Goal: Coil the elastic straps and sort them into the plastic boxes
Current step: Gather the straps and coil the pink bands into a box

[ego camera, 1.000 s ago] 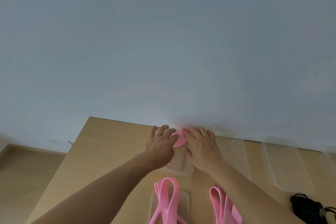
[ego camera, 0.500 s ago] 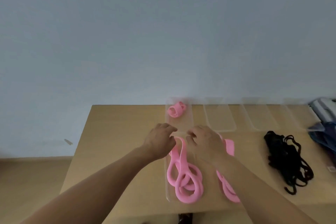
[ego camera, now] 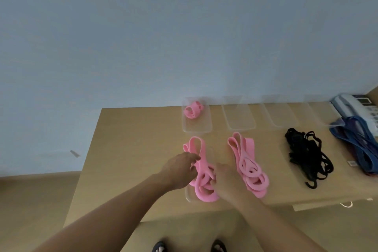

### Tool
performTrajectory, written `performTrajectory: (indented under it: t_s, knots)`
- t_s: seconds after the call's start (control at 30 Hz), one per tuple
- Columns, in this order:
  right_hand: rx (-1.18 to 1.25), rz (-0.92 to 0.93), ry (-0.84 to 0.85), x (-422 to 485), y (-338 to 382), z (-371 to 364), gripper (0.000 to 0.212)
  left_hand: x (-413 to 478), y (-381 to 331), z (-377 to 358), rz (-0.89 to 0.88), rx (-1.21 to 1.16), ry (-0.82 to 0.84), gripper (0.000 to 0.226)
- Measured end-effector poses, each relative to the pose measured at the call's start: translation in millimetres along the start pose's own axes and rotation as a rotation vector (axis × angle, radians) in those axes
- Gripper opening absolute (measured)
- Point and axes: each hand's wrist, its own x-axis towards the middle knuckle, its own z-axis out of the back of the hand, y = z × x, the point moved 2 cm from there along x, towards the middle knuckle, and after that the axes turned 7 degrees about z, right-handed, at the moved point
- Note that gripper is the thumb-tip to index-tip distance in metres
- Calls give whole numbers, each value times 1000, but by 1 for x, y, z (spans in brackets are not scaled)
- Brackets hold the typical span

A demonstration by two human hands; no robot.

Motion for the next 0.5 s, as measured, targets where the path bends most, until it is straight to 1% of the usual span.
performTrajectory:
  t_s: [0.07,0.1,0.13,0.17,0.2,0.23,0.3,0.37,0.43,0.5]
  knots:
    - [20,11,-1,0,0,2,31,-2,0,1,7,11,9,47]
    - [42,10,3,-1,1,5,23,-4,0,3,8,18,24,51]
    - [78,10,4,0,2,9,9,-5,0,5,2,32,43,57]
    - [127,0,6,-1,4,16,8,-7,0,8,-14,55,58,63]
    - [189,-6,-10,1,6,24,16,-9,-1,12,-40,89,66,67]
    - [246,-18,-28,3,9,35,19,-11,-3,17,-70,124,62,71]
    - [333,-46,-74,8,16,63,21,-14,-8,31,-126,140,8,75]
    - [446,-39,-125,14,24,93,20,-16,-17,49,-157,60,-88,70]
    - [578,-2,-145,18,31,119,12,-18,-26,70,-178,-40,-229,52]
    - [646,41,-136,18,35,138,9,-20,-37,88,-195,-66,-369,37]
